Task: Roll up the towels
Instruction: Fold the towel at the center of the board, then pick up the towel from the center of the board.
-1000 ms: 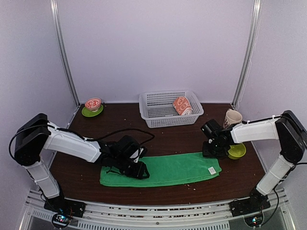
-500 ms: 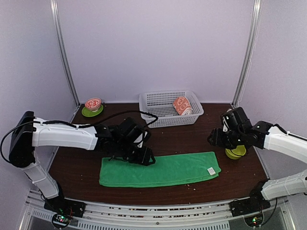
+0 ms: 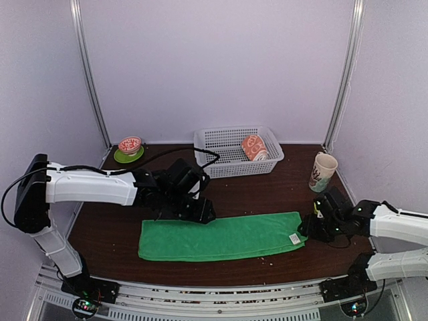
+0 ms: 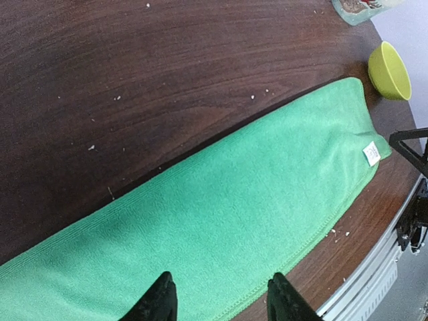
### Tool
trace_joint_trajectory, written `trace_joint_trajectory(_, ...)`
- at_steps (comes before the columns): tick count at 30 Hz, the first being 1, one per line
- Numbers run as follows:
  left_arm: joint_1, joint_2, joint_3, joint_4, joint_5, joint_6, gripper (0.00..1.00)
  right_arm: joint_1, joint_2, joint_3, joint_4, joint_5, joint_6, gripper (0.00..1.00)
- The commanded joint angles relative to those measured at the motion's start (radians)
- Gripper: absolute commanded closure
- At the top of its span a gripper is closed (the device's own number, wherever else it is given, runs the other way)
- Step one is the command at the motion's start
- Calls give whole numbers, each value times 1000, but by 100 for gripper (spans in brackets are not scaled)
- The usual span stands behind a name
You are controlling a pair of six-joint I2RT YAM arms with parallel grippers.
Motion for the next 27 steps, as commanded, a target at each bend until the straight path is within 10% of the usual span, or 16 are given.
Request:
trace_joint_trajectory(1,6,-4,-26,17,-25,-1,53,6,46,-51,35,22,74,46)
trace_joint_trajectory(11,8,-9,-26,27,-28,14,53,7,134,-124,137,-37,150,55)
trace_joint_trajectory(27,21,-16,-37,15,-33,31,54,33,39,-151,13,-55,134,100)
